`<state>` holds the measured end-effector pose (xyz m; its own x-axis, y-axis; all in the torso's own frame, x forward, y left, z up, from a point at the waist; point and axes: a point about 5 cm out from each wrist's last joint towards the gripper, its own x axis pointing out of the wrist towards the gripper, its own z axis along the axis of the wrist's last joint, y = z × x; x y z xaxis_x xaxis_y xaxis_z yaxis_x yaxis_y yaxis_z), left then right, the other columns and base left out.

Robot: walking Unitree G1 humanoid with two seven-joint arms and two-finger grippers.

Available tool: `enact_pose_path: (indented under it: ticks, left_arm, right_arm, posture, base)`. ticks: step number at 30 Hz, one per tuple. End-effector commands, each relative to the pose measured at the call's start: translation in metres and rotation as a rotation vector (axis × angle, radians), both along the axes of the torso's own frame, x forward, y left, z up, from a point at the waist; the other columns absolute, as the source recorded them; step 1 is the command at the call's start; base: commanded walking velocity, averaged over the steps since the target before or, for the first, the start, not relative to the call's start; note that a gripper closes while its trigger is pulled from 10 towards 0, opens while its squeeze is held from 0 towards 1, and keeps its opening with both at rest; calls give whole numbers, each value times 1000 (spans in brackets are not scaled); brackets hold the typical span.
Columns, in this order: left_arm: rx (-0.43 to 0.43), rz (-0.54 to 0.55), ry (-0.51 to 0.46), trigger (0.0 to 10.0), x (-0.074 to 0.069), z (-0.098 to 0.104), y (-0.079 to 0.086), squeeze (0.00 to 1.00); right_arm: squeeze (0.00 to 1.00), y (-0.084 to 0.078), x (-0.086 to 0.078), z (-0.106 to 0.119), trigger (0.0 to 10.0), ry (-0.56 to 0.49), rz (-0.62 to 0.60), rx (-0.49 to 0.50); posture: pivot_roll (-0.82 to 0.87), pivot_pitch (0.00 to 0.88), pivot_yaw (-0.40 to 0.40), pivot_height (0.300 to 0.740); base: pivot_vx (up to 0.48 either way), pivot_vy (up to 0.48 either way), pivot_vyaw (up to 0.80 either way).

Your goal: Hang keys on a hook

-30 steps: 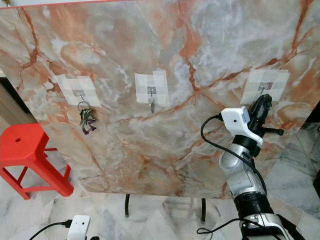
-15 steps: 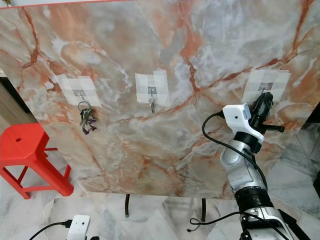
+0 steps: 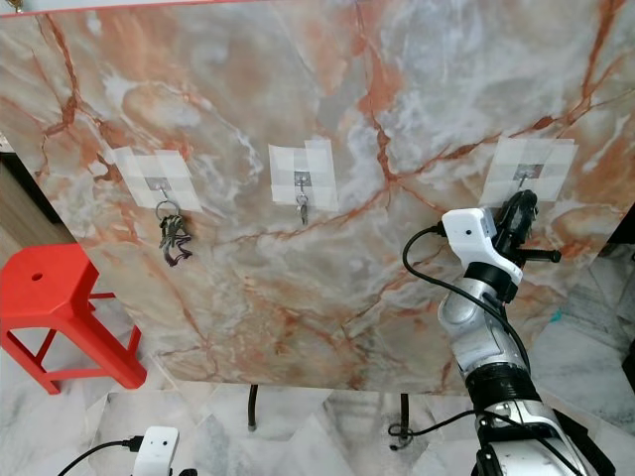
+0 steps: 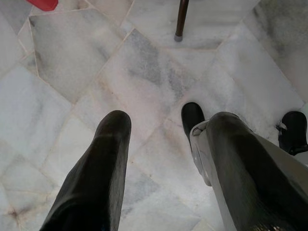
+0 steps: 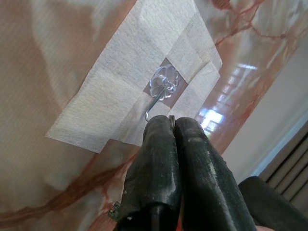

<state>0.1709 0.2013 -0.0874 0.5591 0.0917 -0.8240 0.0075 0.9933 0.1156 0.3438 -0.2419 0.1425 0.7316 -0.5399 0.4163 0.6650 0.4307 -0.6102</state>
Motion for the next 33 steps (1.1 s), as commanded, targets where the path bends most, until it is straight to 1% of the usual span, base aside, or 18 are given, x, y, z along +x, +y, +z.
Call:
enact_pose_path:
  ticks: [1, 7, 10, 14, 24, 33]
  left_arm:
    - [11, -8, 15, 10000, -4, -1, 3, 0]
    - [11, -8, 14, 10000, -4, -1, 3, 0]
    - [10, -8, 14, 10000, -4, -1, 3, 0]
    - [10, -8, 13, 10000, -4, -1, 3, 0]
    - [10, -9, 14, 10000, -5, -2, 3, 0]
    - [10, -8, 14, 10000, -5, -2, 3, 0]
  right_arm:
    - [0, 3, 6, 10, 10000, -25, 27, -9]
    - [0, 6, 9, 18, 10000, -64, 39, -35]
    - [0, 5, 10, 18, 10000, -65, 39, -33]
    - [0, 5, 11, 19, 10000, -57, 40, -32]
    - [0, 10, 17, 20, 10000, -32, 73, -38]
    - [0, 13, 18, 15, 10000, -2, 93, -28]
  posture:
    - [-96, 0, 37, 740]
    - [-93, 0, 38, 740]
    - [-92, 0, 38, 740]
    - [-91, 0, 38, 740]
    - [-86, 0, 38, 740]
    - [-87, 0, 38, 740]
  base:
    - [0, 0, 0]
    - [0, 0, 0]
    - [0, 0, 0]
    - [0, 0, 0]
    - [0, 0, 0]
    - [0, 0, 0]
